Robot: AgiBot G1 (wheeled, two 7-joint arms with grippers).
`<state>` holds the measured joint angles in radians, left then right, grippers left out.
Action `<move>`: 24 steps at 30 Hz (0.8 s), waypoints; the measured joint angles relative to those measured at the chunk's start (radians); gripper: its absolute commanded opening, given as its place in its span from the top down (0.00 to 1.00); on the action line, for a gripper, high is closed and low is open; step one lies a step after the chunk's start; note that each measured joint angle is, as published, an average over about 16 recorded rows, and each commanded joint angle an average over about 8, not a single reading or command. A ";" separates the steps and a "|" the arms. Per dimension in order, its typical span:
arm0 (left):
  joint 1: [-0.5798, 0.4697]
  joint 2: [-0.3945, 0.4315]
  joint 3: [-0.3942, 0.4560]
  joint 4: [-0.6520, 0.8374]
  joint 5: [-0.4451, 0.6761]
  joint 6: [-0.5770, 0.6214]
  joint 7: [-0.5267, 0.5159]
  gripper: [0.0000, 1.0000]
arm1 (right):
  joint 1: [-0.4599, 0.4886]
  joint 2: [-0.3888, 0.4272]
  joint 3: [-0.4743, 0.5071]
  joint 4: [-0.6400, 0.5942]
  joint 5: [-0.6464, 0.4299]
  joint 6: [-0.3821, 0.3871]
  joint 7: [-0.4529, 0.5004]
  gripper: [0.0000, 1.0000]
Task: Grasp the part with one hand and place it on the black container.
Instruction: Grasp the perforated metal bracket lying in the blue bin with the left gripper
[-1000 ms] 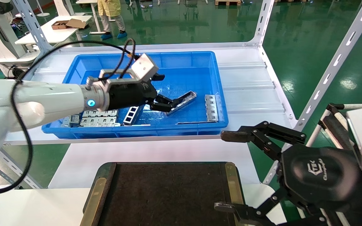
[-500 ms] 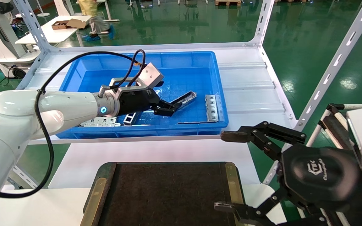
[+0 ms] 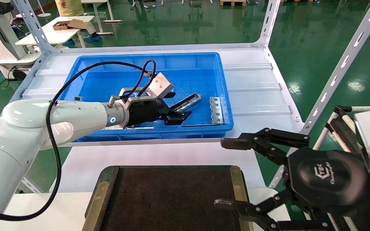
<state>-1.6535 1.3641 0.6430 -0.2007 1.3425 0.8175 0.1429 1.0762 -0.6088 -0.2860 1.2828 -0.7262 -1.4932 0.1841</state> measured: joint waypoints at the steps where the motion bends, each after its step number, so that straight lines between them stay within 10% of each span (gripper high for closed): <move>1: 0.002 0.000 0.006 -0.003 -0.002 -0.004 -0.005 1.00 | 0.000 0.000 0.000 0.000 0.000 0.000 0.000 1.00; 24: 0.024 -0.003 0.128 -0.047 -0.065 -0.094 -0.085 1.00 | 0.000 0.001 -0.002 0.000 0.001 0.001 -0.001 1.00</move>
<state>-1.6299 1.3612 0.7715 -0.2478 1.2775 0.7237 0.0577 1.0765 -0.6081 -0.2876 1.2828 -0.7251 -1.4925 0.1833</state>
